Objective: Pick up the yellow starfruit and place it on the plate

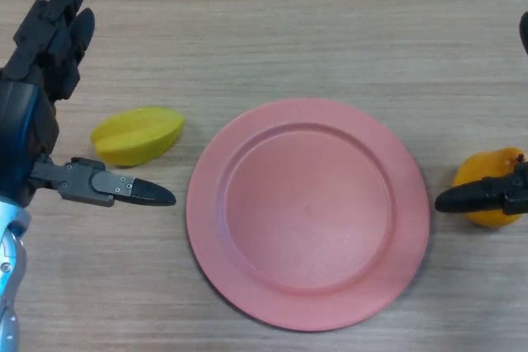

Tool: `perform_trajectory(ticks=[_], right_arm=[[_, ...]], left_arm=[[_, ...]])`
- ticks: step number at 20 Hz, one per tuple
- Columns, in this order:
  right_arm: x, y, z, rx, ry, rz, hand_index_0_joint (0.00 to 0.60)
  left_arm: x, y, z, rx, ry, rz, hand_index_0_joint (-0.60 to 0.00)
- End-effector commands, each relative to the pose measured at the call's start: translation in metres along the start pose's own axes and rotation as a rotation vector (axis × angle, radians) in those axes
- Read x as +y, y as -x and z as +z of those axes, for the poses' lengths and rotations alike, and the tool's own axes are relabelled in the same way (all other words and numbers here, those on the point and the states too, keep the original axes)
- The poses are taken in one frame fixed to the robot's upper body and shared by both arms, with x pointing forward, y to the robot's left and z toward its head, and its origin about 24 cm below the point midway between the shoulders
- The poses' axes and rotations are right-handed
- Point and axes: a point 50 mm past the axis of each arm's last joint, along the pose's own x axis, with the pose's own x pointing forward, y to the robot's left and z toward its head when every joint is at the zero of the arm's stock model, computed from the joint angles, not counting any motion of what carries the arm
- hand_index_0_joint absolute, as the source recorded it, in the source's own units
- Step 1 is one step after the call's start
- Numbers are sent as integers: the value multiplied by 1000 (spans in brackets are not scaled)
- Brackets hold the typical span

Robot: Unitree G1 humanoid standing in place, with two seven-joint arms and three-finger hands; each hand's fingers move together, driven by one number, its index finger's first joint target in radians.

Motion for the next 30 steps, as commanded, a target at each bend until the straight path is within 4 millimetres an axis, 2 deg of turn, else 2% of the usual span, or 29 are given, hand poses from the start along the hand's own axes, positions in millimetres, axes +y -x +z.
perform_trajectory(ticks=[1,6,10,11,13,17,20,24,25,26,27,28,29,30], right_arm=[[-11,1,31,-179,21,-60,0],[-10,4,35,-186,12,-69,0],[-9,7,37,-188,6,-65,0],[-8,9,37,-178,2,-58,0],[-8,11,37,-171,7,-57,0],[-11,13,40,-186,17,-65,0],[-14,16,42,-193,19,-82,0],[-20,20,45,-197,29,-97,0],[-22,21,46,-195,31,-104,49],[-22,21,46,-194,30,-106,149],[-23,22,46,-194,32,-109,262],[-23,23,46,-193,33,-112,338],[-24,25,47,-192,36,-118,450],[-25,26,48,-191,38,-122,525]], left_arm=[[19,-1,34,-191,-73,42,0],[22,1,36,-202,-64,53,0],[38,-8,22,-182,-178,114,0],[47,-15,14,-157,-221,132,0],[52,-22,2,-118,-301,121,0],[54,-32,-23,-37,-401,110,0],[51,-40,-39,-1,-454,81,0],[36,-52,-61,35,-482,62,0],[32,-52,-69,60,-540,27,0],[31,-53,-70,61,-543,27,0],[30,-54,-71,61,-551,21,-150],[29,-55,-73,59,-560,15,-251],[24,-57,-76,49,-588,-12,-400],[20,-59,-79,40,-612,-40,-500]])
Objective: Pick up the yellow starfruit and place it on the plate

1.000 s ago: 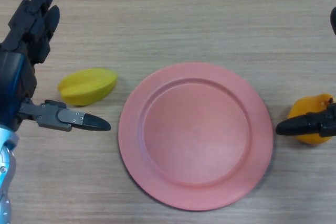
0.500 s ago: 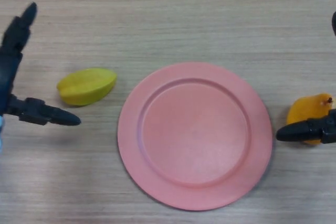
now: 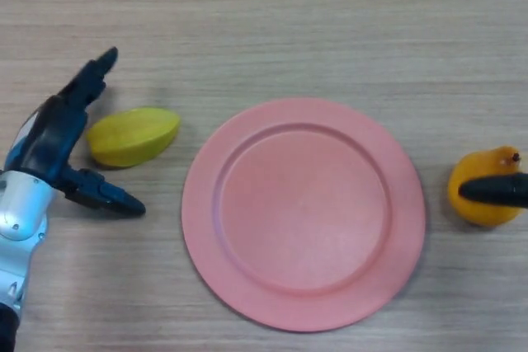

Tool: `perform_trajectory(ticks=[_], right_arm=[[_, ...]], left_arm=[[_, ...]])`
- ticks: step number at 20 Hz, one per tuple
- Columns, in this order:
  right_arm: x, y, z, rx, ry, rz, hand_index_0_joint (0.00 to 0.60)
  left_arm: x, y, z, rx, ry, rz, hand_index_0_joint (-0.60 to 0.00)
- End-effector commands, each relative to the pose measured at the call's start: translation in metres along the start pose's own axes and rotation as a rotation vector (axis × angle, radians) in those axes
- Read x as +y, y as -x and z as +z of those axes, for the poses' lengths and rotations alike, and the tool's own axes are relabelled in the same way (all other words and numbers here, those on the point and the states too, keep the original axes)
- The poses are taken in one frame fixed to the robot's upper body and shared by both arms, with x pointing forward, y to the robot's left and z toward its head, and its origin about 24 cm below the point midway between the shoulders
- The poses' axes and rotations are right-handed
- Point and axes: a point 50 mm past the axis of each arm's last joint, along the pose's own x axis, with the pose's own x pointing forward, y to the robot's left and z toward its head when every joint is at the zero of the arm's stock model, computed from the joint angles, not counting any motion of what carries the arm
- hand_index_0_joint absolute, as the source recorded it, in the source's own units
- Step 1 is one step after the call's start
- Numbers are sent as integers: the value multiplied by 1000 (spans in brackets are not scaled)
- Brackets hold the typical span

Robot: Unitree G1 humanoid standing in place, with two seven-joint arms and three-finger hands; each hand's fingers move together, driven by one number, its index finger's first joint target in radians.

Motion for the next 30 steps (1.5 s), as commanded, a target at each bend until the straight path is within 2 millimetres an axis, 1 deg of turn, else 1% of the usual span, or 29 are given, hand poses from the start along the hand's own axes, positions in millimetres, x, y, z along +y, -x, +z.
perform_trajectory(ticks=[1,3,4,5,8,10,11,12,13,15,17,19,24,25,26,27,28,29,30], right_arm=[[-14,9,32,-175,58,-58,600],[-15,11,33,-175,57,-62,600],[-15,11,33,-178,56,-65,600],[-16,12,36,-187,67,-68,600],[-18,15,36,-182,71,-75,600],[-17,17,37,-172,61,-77,600],[-17,17,38,-169,57,-75,600],[-17,17,38,-170,56,-75,600],[-16,18,38,-169,53,-73,600],[-16,18,40,-176,52,-75,600],[-15,19,39,-169,51,-71,600],[-13,20,39,-164,46,-67,600],[-9,21,40,-160,30,-55,600],[-9,21,41,-165,30,-53,450],[-9,21,41,-170,31,-52,350],[-9,21,43,-181,31,-53,200],[-8,22,43,-188,33,-53,100],[-8,22,43,-196,46,-46,0],[-8,21,43,-194,45,-42,0]], left_arm=[[24,-14,29,-239,-131,119,-600],[19,-14,30,-259,-148,119,-600],[19,-13,29,-261,-144,125,-600],[20,-13,31,-264,-100,139,-600],[22,-10,32,-269,-89,169,-600],[27,-8,35,-294,-113,211,-600],[37,-5,40,-309,-114,266,-600],[39,-3,41,-323,-135,285,-600],[48,0,45,-333,-127,321,-600],[56,4,53,-353,-136,372,-600],[57,11,61,-380,-91,363,-600],[60,15,64,-397,-85,359,-600],[60,19,56,-369,-96,366,-600],[60,19,56,-368,-90,363,-600],[60,19,55,-366,-82,360,-600],[60,18,53,-360,-61,355,-600],[60,18,52,-355,-42,352,-600],[58,16,48,-341,7,356,-600],[56,16,47,-341,4,358,-600]])
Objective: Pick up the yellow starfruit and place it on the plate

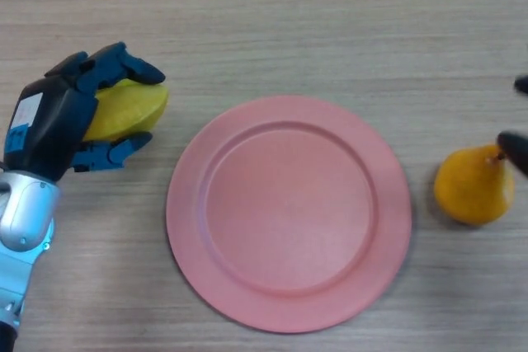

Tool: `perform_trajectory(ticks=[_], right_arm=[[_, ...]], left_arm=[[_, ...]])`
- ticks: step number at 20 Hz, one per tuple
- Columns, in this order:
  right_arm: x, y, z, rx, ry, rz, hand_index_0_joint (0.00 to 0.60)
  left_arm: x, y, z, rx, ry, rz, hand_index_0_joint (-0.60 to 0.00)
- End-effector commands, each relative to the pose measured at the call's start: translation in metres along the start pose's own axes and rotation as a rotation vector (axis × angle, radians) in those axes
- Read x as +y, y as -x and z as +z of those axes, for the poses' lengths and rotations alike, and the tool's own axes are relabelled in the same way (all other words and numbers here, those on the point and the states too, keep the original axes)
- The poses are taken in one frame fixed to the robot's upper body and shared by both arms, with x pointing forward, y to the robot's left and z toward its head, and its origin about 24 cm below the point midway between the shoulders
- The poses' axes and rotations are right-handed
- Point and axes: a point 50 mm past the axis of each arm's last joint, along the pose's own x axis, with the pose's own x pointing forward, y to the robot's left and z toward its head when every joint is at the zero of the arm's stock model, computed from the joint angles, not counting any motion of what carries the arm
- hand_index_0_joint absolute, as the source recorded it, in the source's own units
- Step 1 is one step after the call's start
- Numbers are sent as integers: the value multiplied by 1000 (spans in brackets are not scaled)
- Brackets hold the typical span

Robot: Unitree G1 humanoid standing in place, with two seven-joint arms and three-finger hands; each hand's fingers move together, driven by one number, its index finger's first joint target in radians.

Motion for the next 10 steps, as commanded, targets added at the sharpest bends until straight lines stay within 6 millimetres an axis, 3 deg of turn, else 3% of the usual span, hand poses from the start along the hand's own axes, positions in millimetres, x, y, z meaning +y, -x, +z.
perform_trajectory(ticks=[1,6,10], right_arm=[[-3,5,27,-199,39,3,0],[-4,5,22,-187,52,17,0],[-6,1,17,-154,60,21,0]], left_arm=[[37,-12,8,-112,9,150,-600],[30,-16,0,-78,45,116,-600],[36,-21,-1,-48,93,156,-600]])
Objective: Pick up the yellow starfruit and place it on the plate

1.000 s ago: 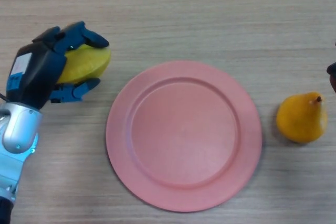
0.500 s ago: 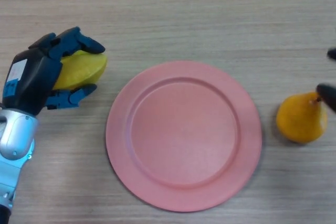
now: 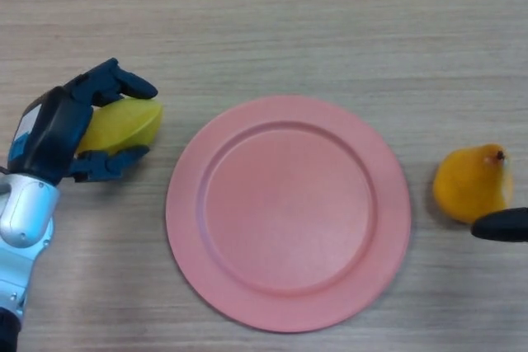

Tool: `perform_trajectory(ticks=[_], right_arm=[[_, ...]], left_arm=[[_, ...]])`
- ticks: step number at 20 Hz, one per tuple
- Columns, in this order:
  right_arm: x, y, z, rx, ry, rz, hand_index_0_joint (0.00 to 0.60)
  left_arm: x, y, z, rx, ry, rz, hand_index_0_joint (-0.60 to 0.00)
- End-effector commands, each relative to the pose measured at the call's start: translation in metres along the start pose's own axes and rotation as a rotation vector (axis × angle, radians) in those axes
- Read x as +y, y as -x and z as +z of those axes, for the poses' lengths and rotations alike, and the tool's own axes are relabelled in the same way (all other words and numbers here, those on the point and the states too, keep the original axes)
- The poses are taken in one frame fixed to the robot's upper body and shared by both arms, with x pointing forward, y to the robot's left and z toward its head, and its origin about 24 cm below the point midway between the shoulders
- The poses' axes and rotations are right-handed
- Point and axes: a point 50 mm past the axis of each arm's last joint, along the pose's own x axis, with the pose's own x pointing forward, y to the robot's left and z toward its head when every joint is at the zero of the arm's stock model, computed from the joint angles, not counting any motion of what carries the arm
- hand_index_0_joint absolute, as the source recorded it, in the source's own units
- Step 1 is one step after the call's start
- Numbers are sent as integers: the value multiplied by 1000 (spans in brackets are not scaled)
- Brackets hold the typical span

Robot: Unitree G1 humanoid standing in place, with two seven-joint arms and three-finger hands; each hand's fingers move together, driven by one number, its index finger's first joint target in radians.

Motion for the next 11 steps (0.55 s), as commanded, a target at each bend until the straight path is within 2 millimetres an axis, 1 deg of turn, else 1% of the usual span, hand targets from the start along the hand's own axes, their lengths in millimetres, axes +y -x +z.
perform_trajectory(ticks=[1,4,5,6,7,8,11], right_arm=[[-8,1,24,-181,65,-18,0],[-7,-1,21,-163,63,-8,0],[-6,0,19,-163,54,-2,0],[-6,0,19,-163,52,-2,0],[-6,-2,20,-167,50,3,0],[-6,-2,21,-171,51,6,0],[-6,-3,20,-165,46,6,0]], left_arm=[[46,-12,16,-101,62,230,-600],[52,-14,13,-63,108,270,-600],[50,-13,11,-52,80,264,-551],[50,-14,11,-50,77,263,-451],[51,-14,9,-36,69,261,-572],[50,-15,8,-29,68,259,-600],[49,-14,4,-12,61,251,-600]])
